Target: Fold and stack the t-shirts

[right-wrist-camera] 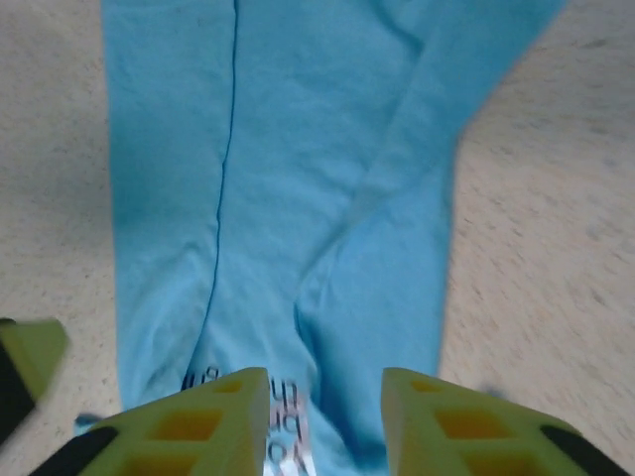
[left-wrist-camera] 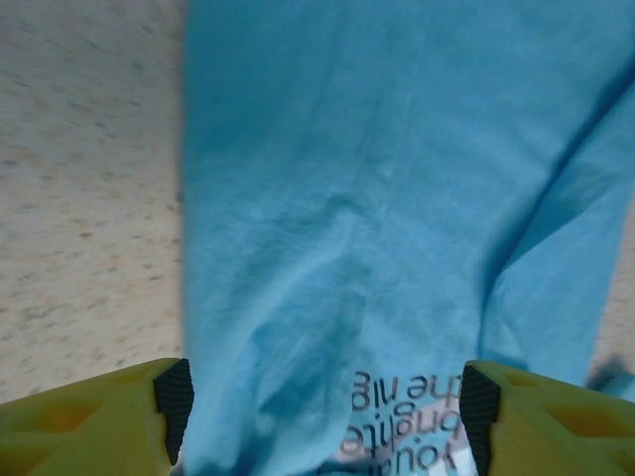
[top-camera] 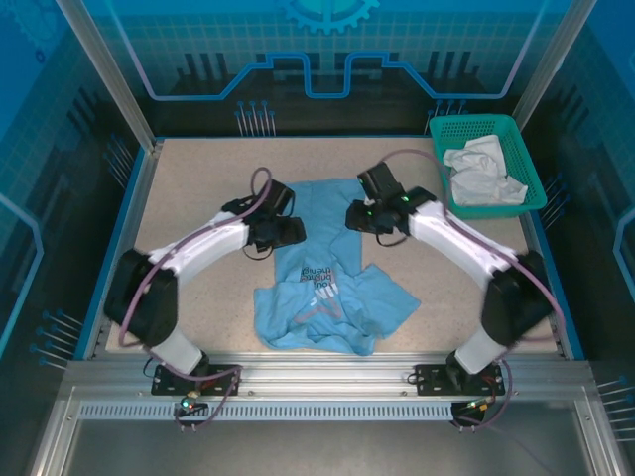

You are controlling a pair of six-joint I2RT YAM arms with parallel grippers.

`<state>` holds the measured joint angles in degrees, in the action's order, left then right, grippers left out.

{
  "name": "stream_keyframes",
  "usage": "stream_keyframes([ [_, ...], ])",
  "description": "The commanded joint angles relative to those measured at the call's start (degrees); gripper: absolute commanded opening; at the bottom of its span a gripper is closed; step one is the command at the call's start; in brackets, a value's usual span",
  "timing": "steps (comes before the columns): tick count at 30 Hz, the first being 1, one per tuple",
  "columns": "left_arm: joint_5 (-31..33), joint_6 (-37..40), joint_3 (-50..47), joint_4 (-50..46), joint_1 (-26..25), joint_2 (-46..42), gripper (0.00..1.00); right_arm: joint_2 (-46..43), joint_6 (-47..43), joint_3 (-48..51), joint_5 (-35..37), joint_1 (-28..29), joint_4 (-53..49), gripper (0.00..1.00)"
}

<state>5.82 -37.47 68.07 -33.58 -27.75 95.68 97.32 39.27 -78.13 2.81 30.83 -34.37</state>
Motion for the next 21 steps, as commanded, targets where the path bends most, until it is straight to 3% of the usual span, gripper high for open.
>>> stream_keyframes([
  [1,0.0,0.5,4.7,-0.7,-0.8,7.5,0.74,11.0,-3.8,-8.1,-7.9,-1.0,0.1,0.30],
  [4,2.9,2.4,10.3,-1.3,-2.0,14.7,0.73,21.9,-4.6,-17.8,-9.4,-1.4,-2.4,0.20],
  [8,5.0,4.8,17.5,-3.5,-3.8,21.7,0.71,32.1,-4.6,-27.1,-9.5,-2.8,-7.5,0.15],
  [10,7.4,6.8,19.4,-3.9,-5.0,23.4,0.70,33.2,-4.3,-26.9,-8.8,-3.6,-7.0,0.15],
  [13,11.0,8.3,22.6,-6.5,-5.6,25.9,0.54,32.5,-3.5,-23.9,-8.8,-4.6,-4.5,0.16],
  [15,14.1,9.0,24.3,-8.5,-5.6,27.6,0.49,32.6,-3.3,-22.5,-9.9,-5.3,-3.4,0.16],
  [18,18.3,9.6,25.2,-10.2,-5.7,28.4,0.49,32.5,-3.5,-20.6,-10.4,-6.0,-2.1,0.15],
  [21,19.6,10.0,23.5,-9.4,-5.7,27.1,0.59,32.5,-3.7,-18.4,-11.2,-6.6,-0.5,0.15],
])
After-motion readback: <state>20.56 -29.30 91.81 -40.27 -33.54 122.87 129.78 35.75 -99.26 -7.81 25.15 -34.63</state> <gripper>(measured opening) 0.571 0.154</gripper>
